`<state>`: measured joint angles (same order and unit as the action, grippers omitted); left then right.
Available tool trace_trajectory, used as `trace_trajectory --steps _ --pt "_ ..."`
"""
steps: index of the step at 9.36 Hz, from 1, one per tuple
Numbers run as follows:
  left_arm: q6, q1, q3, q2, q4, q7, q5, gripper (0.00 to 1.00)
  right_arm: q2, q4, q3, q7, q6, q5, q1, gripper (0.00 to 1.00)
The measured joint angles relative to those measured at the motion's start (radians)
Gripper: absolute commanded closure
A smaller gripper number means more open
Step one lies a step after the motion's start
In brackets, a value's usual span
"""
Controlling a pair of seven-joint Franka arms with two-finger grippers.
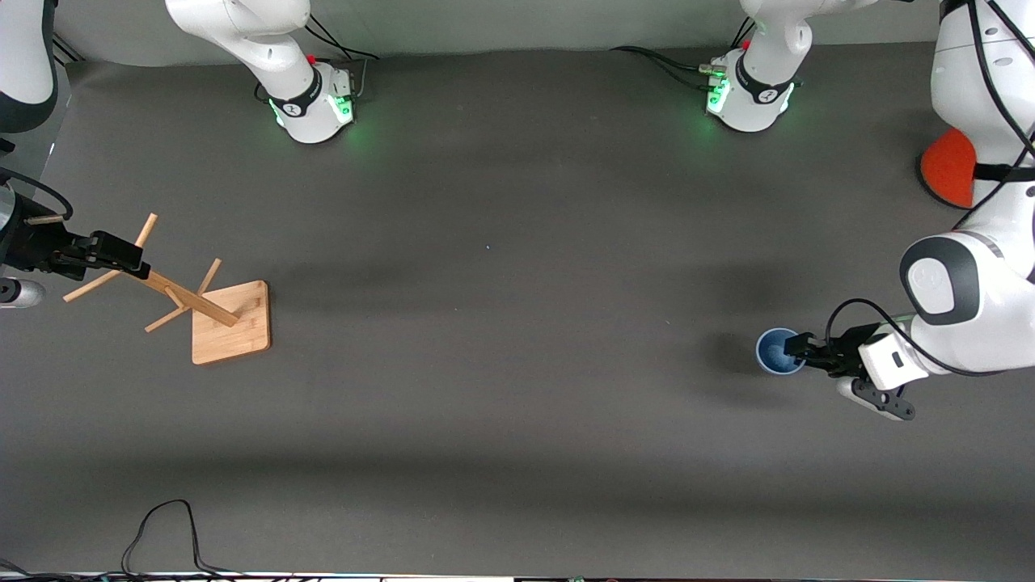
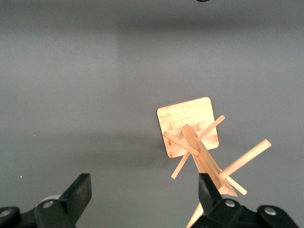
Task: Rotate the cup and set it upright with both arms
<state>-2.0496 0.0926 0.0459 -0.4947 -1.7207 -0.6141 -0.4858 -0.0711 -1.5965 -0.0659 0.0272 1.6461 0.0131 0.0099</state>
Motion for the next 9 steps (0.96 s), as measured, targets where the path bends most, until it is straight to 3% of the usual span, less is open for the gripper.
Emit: trace_trajectory --steps 4,9 --pt "-0.106 -0.003 0.042 0.121 -0.19 -0.009 -0.133 1.0 0.0 0.0 0.0 0.0 0.0 0.0 0.0 0.0" --pt "-0.417 -0.031 0.213 0.147 -0.355 -0.01 -0.347 1.0 0.0 -0.001 0.0 0.0 0.0 0.0 -0.001 0.0"
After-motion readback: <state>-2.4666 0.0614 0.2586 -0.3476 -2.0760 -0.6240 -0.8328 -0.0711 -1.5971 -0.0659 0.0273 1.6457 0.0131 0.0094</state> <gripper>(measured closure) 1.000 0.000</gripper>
